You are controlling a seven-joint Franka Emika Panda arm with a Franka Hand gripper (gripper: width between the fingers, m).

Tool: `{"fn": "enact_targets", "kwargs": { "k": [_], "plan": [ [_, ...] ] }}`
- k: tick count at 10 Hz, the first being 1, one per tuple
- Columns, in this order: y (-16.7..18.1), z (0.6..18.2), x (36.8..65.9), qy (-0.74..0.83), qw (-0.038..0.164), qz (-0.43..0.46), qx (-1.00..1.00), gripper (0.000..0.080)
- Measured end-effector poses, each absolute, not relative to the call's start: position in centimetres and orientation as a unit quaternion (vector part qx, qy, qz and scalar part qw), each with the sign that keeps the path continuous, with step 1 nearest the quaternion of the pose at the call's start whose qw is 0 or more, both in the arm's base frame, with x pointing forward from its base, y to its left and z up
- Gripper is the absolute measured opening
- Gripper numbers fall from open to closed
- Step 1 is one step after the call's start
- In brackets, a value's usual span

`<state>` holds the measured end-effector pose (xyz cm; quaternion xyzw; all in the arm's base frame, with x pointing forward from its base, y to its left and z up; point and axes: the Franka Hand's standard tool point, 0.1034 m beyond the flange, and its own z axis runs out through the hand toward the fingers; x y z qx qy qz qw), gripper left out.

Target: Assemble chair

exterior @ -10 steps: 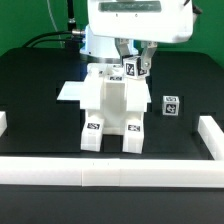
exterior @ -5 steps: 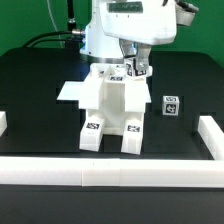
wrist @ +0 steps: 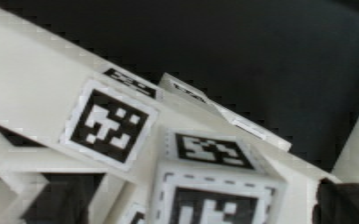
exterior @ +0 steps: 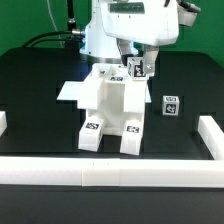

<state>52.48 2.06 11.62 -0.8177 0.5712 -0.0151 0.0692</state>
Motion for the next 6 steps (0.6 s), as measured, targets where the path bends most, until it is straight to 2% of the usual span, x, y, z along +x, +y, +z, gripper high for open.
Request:
{"fn": "enact_targets", "kwargs": {
  "k": [3, 6],
  "plan": [
    [2.03, 11.61, 52.47, 0.456, 0.066, -0.024, -0.887, 0.0649],
    [1.88, 11.5, 52.46, 0.266, 0.04, -0.037, -0.962, 0.0649]
  ]
}}
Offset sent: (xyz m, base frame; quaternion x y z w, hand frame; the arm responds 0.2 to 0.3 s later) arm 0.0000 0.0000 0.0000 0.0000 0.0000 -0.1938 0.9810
